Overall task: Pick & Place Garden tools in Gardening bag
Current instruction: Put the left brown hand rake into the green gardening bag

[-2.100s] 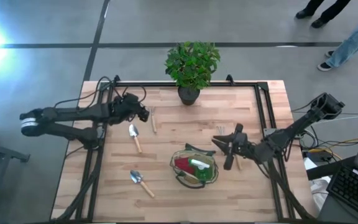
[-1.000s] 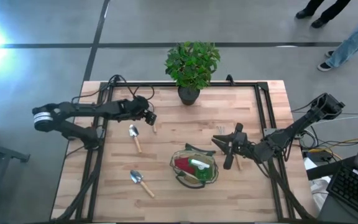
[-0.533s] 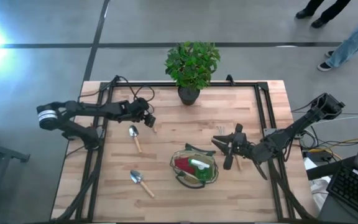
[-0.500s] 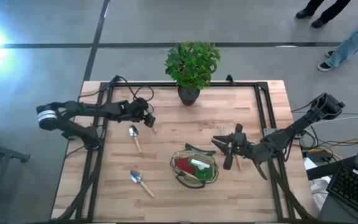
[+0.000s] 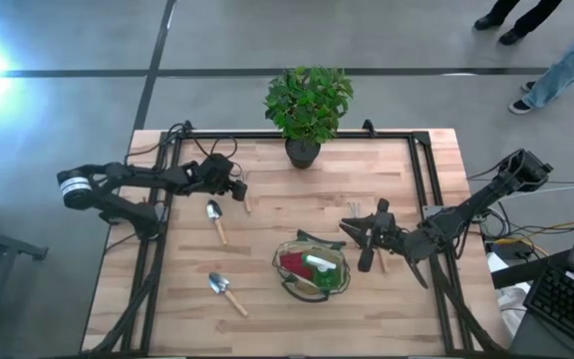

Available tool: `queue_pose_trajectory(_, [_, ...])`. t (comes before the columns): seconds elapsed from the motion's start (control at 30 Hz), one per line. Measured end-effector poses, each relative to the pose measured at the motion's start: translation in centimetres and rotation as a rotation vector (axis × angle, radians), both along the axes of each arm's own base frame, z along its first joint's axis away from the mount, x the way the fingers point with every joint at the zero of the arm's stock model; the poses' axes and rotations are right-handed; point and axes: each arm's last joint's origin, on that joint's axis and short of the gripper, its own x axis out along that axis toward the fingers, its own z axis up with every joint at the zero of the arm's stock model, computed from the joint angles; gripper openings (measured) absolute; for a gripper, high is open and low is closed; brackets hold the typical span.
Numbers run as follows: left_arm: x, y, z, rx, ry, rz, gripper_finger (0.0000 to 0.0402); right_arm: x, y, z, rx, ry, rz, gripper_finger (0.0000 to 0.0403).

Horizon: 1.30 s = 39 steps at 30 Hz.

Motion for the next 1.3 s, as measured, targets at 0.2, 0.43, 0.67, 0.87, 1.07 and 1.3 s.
queue_pose_trajectory(0.2, [0.3, 0.5, -0.3, 0.007, -0.022, 0.004, 0.0271, 0.0, 0.0, 0.0, -0.001, -0.001, 0.0, 0.0065])
queue_pose_trajectory(0.43, [0.9, 0.8, -1.3, -0.013, -0.029, 0.007, 0.0271, 0.0, 0.0, 0.0, -0.001, -0.001, -0.001, 0.007])
queue_pose_trajectory(0.67, [1.6, 1.1, -1.8, -0.017, -0.077, -0.013, 0.0271, 0.0, 0.0, 0.0, -0.002, -0.001, -0.002, 0.006])
queue_pose_trajectory(0.87, [2.0, 1.3, -1.8, -0.028, -0.081, -0.025, 0.0271, 0.0, 0.0, 0.0, -0.002, -0.001, -0.002, 0.0057])
queue_pose_trajectory(1.07, [2.0, 1.2, -1.7, -0.033, -0.087, -0.04, 0.0271, 0.0, 0.0, 0.0, -0.002, -0.001, -0.002, 0.0056])
queue_pose_trajectory(1.3, [2.0, 1.2, -1.8, -0.036, -0.08, -0.054, 0.0262, 0.0, 0.0, 0.0, -0.002, -0.001, -0.002, 0.0056])
